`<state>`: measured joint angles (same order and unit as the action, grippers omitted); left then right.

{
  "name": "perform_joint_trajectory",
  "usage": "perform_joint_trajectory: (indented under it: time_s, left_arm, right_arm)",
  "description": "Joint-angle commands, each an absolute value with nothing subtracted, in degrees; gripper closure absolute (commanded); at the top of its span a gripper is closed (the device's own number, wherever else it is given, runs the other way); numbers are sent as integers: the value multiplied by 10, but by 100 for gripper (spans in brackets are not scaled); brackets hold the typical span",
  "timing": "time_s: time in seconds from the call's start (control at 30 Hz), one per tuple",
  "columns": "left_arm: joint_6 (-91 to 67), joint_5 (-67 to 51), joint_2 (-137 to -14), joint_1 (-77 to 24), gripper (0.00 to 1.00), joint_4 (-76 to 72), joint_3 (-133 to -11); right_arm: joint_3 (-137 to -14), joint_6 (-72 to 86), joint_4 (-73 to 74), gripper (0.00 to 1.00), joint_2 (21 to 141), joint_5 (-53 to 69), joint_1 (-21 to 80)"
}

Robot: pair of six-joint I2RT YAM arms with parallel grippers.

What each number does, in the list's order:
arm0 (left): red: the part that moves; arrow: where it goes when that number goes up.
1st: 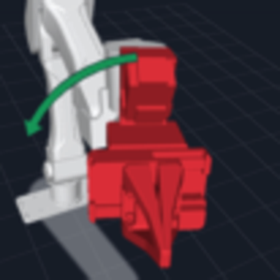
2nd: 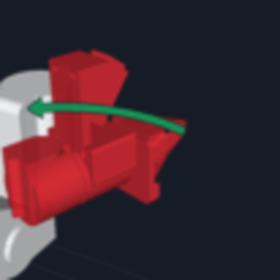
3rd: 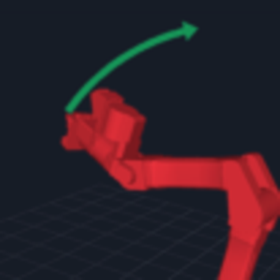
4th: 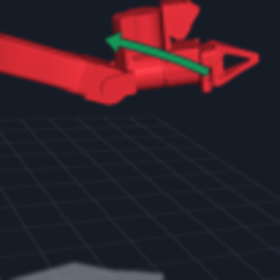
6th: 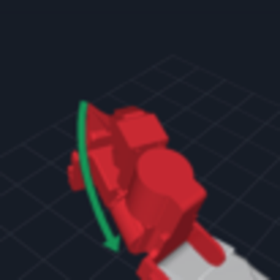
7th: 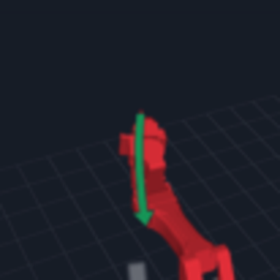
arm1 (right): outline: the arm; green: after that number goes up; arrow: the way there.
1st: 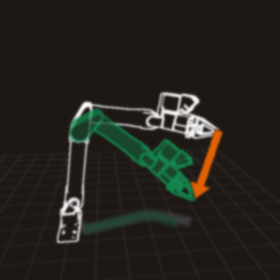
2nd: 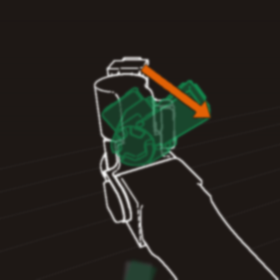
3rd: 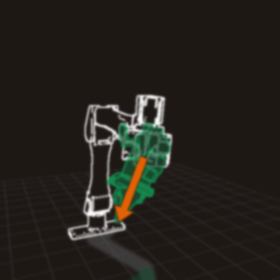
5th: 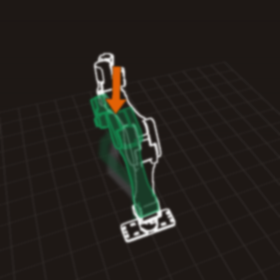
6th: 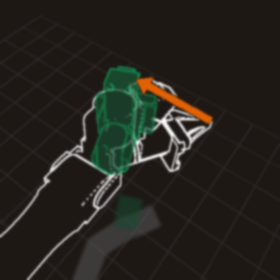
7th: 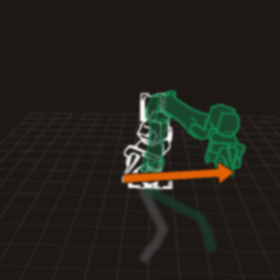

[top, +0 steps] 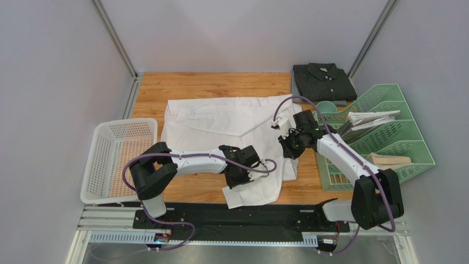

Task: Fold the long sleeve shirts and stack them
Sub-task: Fold the shirt

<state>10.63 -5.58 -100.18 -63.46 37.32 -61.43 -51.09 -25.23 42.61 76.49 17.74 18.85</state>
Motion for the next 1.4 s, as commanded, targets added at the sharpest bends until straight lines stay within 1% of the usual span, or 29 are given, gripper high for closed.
perform_joint_trajectory:
  time_s: [0.0, 0.03, 0.1, 0.13, 0.23, 0.27, 0.3, 0.33, 0.37, 0.4, 0.43, 0.47, 0.53, 0.6, 0.63, 0.67, 0.7, 0.73, 0.77, 0.8, 0.83, 0.9, 0.93, 1.0, 1.03, 1.13, 1.17, 1.27, 1.37]
  left_arm:
    - [109, -39, -992, -605, 100, 398, -616]
    - [118, -50, -963, -572, 100, 404, -620]
    - [127, -72, -919, -543, 100, 415, -635]
    - [154, -86, -871, -533, 100, 420, -642]
    - [186, -118, -795, -541, 100, 442, -676]
    - [199, -106, -783, -554, 100, 453, -695]
    - [213, -105, -774, -570, 100, 463, -706]
    - [221, -99, -768, -615, 100, 472, -716]
    - [216, -97, -768, -639, 100, 485, -742]
    - [214, -111, -770, -662, 100, 490, -753]
    - [214, -109, -777, -728, 100, 491, -763]
    - [223, -91, -783, -768, 100, 491, -773]
    - [266, -99, -796, -857, 100, 493, -766]
    - [281, -103, -796, -875, 98, 499, -736]
    - [283, -92, -781, -867, 75, 504, -710]
    - [286, -103, -766, -850, 62, 508, -694]
    - [291, -120, -747, -826, 52, 511, -680]
    - [291, -138, -711, -754, 41, 517, -654]
    - [296, -179, -696, -710, 39, 532, -642]
    - [308, -191, -684, -665, 38, 545, -630]
    - [348, -191, -659, -589, 38, 554, -605]
    - [389, -169, -635, -526, 37, 559, -571]
    - [413, -155, -620, -477, 37, 558, -538]
    - [469, -135, -617, -423, 38, 553, -511]
    - [482, -126, -628, -373, 39, 545, -487]
    - [513, -89, -682, -297, 41, 499, -467]
    - [527, -54, -699, -287, 41, 473, -463]
    - [548, -30, -738, -257, 43, 427, -453]
    - [580, -2, -770, -253, 42, 389, -434]
  right_arm:
    - [-519, -243, 428, 100, 736, 199, 182]
    - [-517, -244, 429, 100, 730, 202, 183]
    - [-513, -244, 430, 100, 727, 207, 181]
    - [-512, -244, 427, 100, 726, 213, 182]
    - [-512, -238, 424, 100, 729, 216, 182]
    - [-512, -237, 424, 100, 731, 215, 182]
    - [-512, -236, 425, 100, 730, 215, 180]
    - [-511, -233, 420, 100, 730, 219, 180]
    - [-512, -231, 418, 100, 731, 220, 179]
    - [-512, -224, 412, 100, 730, 221, 179]
    - [-512, -220, 410, 100, 730, 221, 180]
    - [-513, -218, 407, 100, 731, 221, 180]
    - [-511, -211, 398, 100, 726, 219, 177]
    - [-505, -211, 396, 100, 716, 220, 170]
    - [-505, -215, 400, 100, 710, 221, 167]
    - [-501, -218, 403, 100, 701, 225, 164]
    - [-497, -221, 406, 100, 691, 230, 158]
    - [-494, -226, 408, 100, 667, 242, 156]
    - [-488, -233, 409, 100, 655, 247, 156]
    - [-480, -237, 413, 100, 643, 253, 156]
    - [-475, -242, 416, 100, 616, 268, 156]
    - [-457, -253, 417, 100, 587, 278, 156]
    - [-451, -255, 417, 100, 571, 288, 156]
    - [-439, -262, 419, 100, 520, 299, 156]
    - [-427, -266, 419, 100, 502, 306, 156]
    - [-400, -290, 409, 100, 426, 311, 156]
    - [-396, -299, 410, 100, 411, 310, 156]
    - [-391, -334, 435, 100, 373, 300, 156]
    - [-400, -347, 461, 100, 353, 295, 157]
